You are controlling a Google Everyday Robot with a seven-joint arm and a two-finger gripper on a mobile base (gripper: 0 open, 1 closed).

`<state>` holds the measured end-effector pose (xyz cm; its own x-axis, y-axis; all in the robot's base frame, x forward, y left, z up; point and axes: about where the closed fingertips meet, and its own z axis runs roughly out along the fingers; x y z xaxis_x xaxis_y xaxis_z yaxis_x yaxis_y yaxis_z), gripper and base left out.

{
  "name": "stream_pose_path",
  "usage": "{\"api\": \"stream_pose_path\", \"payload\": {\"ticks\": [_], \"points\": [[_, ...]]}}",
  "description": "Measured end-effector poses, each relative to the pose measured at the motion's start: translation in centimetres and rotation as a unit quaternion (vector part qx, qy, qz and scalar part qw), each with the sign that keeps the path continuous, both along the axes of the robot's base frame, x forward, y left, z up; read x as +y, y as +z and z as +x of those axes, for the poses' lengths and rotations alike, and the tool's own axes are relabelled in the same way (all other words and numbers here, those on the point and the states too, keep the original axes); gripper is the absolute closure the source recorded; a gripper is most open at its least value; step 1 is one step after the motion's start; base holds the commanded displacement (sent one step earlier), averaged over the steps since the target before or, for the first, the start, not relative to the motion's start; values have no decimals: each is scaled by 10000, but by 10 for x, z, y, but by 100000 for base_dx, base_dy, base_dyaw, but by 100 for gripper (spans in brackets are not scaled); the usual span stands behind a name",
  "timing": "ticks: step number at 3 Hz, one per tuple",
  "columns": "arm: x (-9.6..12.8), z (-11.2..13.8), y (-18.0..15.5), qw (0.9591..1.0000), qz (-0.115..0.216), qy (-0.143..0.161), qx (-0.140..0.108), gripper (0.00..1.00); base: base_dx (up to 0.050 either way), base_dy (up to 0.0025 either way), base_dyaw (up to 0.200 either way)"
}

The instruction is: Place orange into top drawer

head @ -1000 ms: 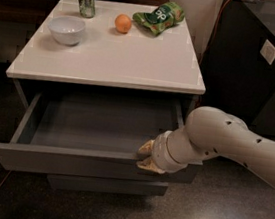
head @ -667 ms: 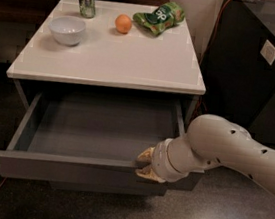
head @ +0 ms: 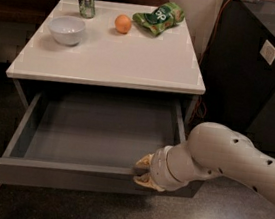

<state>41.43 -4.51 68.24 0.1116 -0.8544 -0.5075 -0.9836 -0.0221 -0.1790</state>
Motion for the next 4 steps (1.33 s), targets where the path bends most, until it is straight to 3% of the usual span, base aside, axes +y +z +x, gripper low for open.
{"api": "stream_pose_path", "payload": {"ticks": [1,2,3,4], "points": [[1,-4,3,10000,16,28,-11,69,0,0,0],[5,-13,10,9999,62,105,-40,46,0,0,0],[13,-23,36,9995,162,237,-150,22,0,0,0],[17,-21,61,9991,234,338,-104,1,0,0,0]]}}
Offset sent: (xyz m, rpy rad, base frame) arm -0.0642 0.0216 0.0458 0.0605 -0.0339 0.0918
